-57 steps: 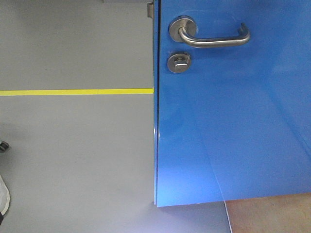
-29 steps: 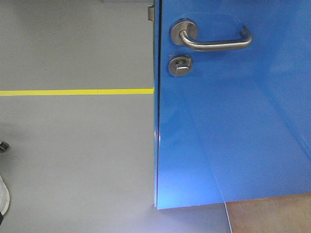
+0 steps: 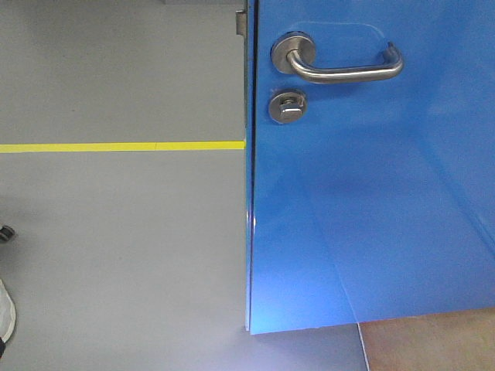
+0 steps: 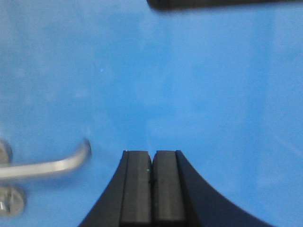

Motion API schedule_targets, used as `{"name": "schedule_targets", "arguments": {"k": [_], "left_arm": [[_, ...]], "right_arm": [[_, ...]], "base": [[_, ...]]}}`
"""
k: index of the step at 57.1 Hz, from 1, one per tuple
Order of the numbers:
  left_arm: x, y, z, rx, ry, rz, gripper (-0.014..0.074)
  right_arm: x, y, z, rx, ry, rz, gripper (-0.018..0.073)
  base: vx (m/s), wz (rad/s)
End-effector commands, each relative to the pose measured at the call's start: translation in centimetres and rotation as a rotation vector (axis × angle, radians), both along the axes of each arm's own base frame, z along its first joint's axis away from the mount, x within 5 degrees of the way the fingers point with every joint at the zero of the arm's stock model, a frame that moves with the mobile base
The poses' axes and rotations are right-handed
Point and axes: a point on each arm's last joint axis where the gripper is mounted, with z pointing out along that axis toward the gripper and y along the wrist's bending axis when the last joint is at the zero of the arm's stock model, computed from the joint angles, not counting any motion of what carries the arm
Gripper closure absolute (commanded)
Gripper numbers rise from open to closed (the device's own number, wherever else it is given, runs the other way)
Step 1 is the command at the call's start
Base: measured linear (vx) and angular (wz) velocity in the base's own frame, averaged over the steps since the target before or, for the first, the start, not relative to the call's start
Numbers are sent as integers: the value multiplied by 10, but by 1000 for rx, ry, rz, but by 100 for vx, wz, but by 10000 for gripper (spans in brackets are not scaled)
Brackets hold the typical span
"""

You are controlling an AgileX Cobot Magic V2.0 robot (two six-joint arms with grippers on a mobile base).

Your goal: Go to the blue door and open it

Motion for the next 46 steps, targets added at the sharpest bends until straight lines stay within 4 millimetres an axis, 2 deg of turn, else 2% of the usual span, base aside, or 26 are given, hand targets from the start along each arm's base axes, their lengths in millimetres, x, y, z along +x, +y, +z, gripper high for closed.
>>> {"name": "schedule_targets", "arguments": {"k": [1, 9, 16, 26, 46], "left_arm": [[0, -1, 17, -9, -122, -11, 524], [0, -1, 17, -9, -122, -11, 524], [0, -1, 17, -9, -122, -11, 524], [-1, -1, 17, -9, -124, -11, 524], [-1, -1, 17, -9, -124, -11, 524]], "right_arm": [[-24, -3, -31, 32, -119, -37, 547], [-50, -3, -93, 99, -104, -35, 547], [-60, -1, -124, 143, -94, -18, 547], [-61, 0, -133, 77, -18, -7, 547], [-61, 0, -132, 65, -25, -11, 547]], "base": [[0, 0], [0, 0], [0, 0], [0, 0], [0, 0]]}}
